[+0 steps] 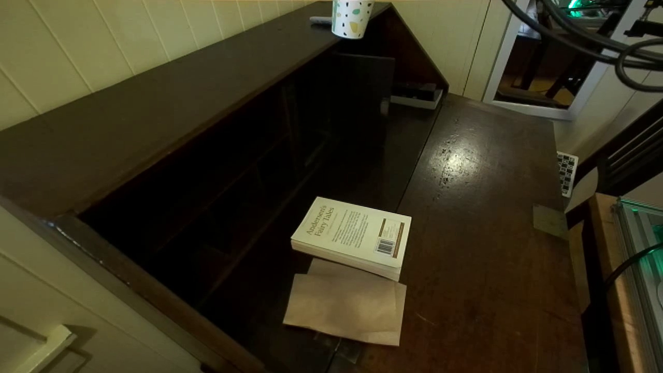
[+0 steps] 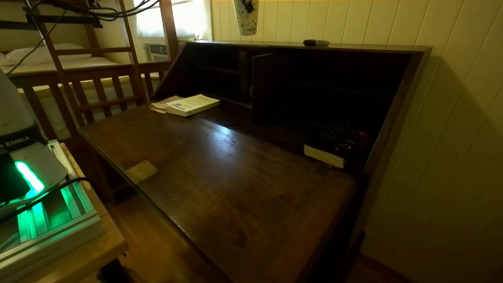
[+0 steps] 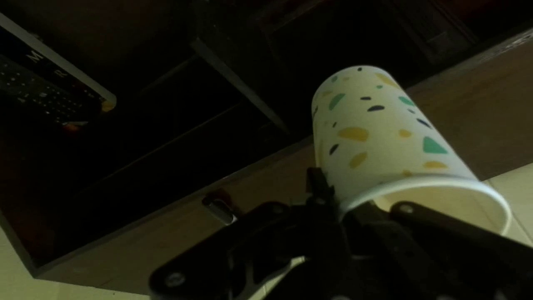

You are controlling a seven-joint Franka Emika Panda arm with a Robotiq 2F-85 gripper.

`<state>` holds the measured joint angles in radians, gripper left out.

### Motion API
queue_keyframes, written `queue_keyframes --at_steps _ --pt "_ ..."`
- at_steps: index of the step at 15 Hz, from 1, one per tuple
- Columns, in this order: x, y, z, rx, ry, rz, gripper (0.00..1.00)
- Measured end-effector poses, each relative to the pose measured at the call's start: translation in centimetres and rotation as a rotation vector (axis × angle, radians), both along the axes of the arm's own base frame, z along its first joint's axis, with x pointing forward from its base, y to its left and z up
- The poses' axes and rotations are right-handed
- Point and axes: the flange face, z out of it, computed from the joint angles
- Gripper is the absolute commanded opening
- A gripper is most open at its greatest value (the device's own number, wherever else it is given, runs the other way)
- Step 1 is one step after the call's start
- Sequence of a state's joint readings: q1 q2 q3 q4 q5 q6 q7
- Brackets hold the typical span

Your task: Open the compartment and remove the cup and put it on top of the dresser

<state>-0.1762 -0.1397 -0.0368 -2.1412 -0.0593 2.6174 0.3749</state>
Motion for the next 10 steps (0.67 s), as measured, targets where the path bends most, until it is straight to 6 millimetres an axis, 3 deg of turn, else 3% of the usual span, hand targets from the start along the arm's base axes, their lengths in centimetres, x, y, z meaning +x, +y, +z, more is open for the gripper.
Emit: queue_keyframes --at_steps 10 --pt "6.1 -2.0 -0.3 -0.010 0.093 0.074 0.00"
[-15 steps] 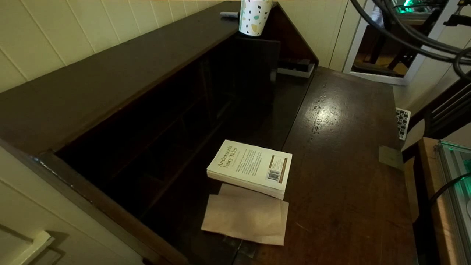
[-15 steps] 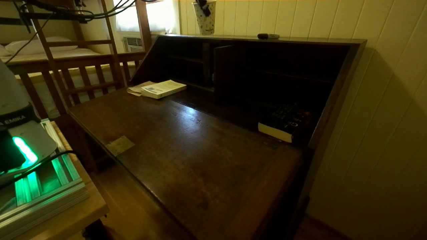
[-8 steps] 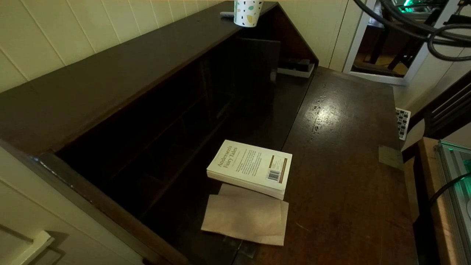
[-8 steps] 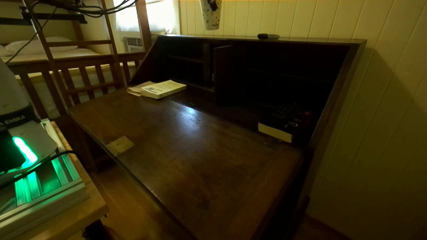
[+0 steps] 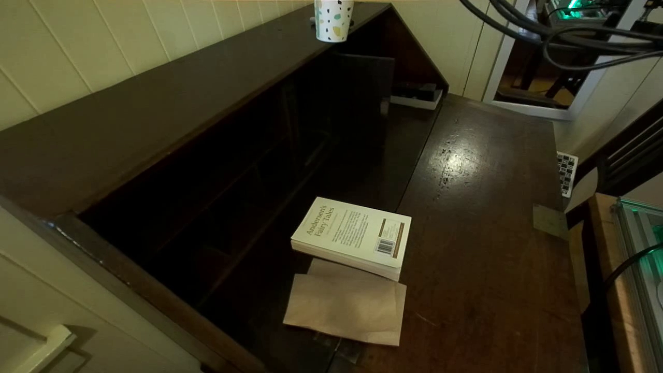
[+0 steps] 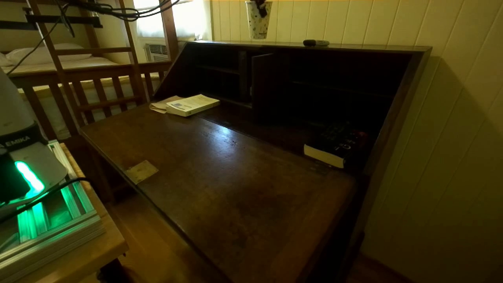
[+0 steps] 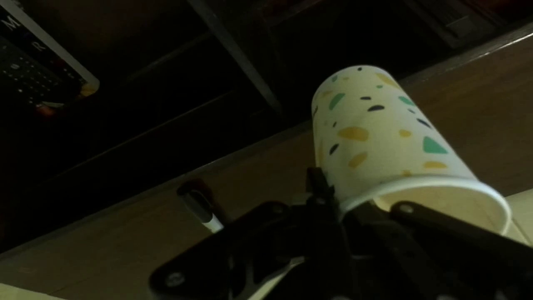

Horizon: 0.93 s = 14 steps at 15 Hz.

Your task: Open the compartment and remove the cup and put it on top of the dresser

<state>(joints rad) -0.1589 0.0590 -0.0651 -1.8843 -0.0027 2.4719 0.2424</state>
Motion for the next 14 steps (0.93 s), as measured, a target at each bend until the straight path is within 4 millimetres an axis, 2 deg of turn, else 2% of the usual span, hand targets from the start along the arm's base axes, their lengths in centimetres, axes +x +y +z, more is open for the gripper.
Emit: queue_keyframes --at_steps 14 --pt "7.2 -0.9 -0.9 -0.016 0.053 0.025 0.00"
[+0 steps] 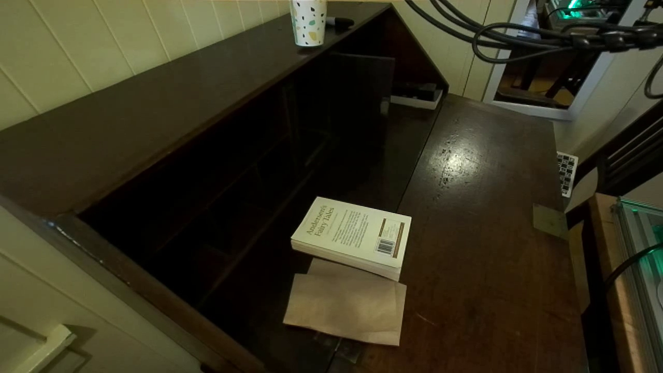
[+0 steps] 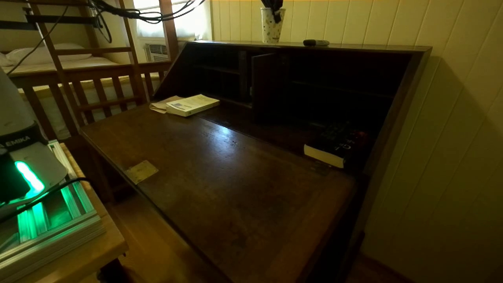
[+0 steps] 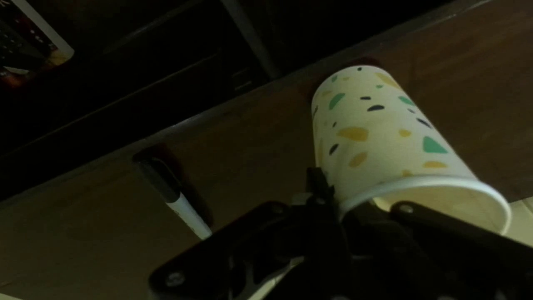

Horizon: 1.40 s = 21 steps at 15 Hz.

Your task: Open the compartment and remove the cup and put it on top of the dresser

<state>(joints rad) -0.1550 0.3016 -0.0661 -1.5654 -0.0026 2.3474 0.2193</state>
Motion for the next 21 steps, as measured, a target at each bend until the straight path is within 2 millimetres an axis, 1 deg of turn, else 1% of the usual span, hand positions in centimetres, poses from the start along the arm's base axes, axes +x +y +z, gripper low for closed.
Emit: queue_keyframes --at_steps 1,2,3,5,8,13,14,15,21 --pt "0.4 0.1 -0.1 0.000 0.003 0.002 0.00" --pt "0.8 0.1 -0.2 0.000 0.006 0.004 0.18" --pt "1.2 0.2 -0.3 0.000 0.012 0.006 0.27" --pt "1.8 0.5 -0.3 0.000 0.016 0.011 0.40" --pt "2.5 0.7 -0.1 -0.003 0.013 0.016 0.62" --pt "3.1 0.9 0.6 -0.008 -0.006 0.020 0.96" --pt "3.2 1.0 0.8 -0.009 -0.010 0.021 0.99" --pt "3.2 1.1 1.0 -0.009 -0.015 0.023 1.00" --pt "3.3 1.9 2.4 -0.013 -0.038 0.032 1.00"
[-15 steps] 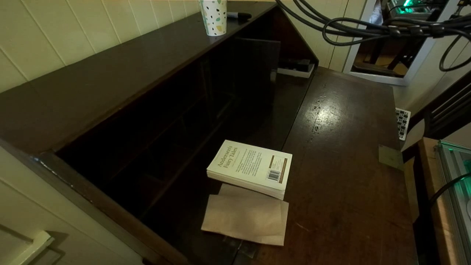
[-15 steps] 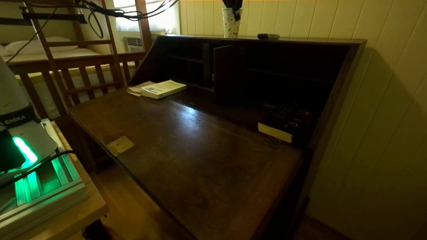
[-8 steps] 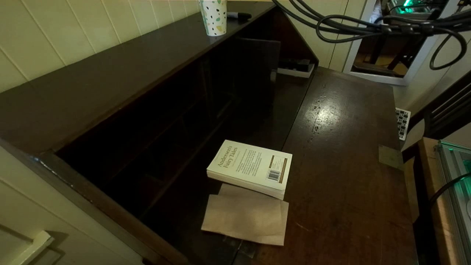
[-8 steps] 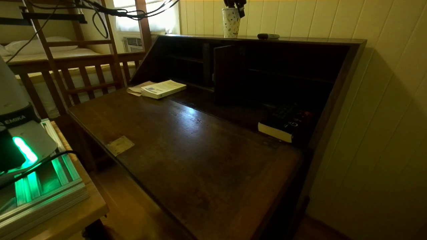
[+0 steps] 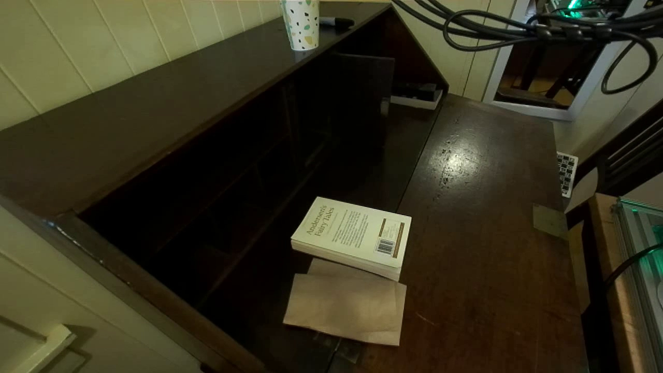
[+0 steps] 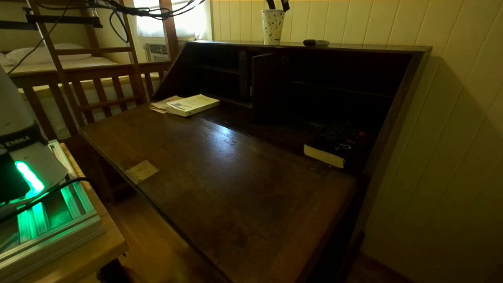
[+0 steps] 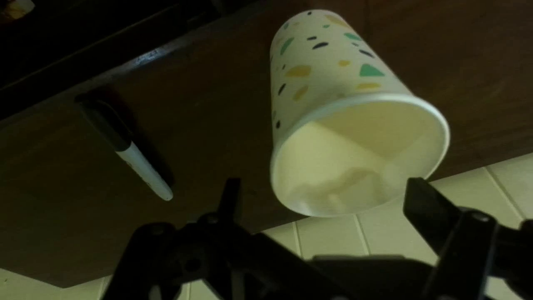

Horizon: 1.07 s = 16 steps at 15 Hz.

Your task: Open the compartment and remove the cup and put it on top of the dresser

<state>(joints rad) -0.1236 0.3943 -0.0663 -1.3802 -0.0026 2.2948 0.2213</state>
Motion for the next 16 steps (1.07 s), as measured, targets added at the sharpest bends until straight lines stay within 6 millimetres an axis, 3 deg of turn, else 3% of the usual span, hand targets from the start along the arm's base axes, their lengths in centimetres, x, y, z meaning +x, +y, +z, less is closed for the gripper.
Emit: queue_keyframes --at_steps 8,16 --pt "-1.5 1.6 3.6 -0.003 -0.043 0.016 1.00" --pt "-6.6 3.2 4.5 0.014 -0.010 0.033 1.00"
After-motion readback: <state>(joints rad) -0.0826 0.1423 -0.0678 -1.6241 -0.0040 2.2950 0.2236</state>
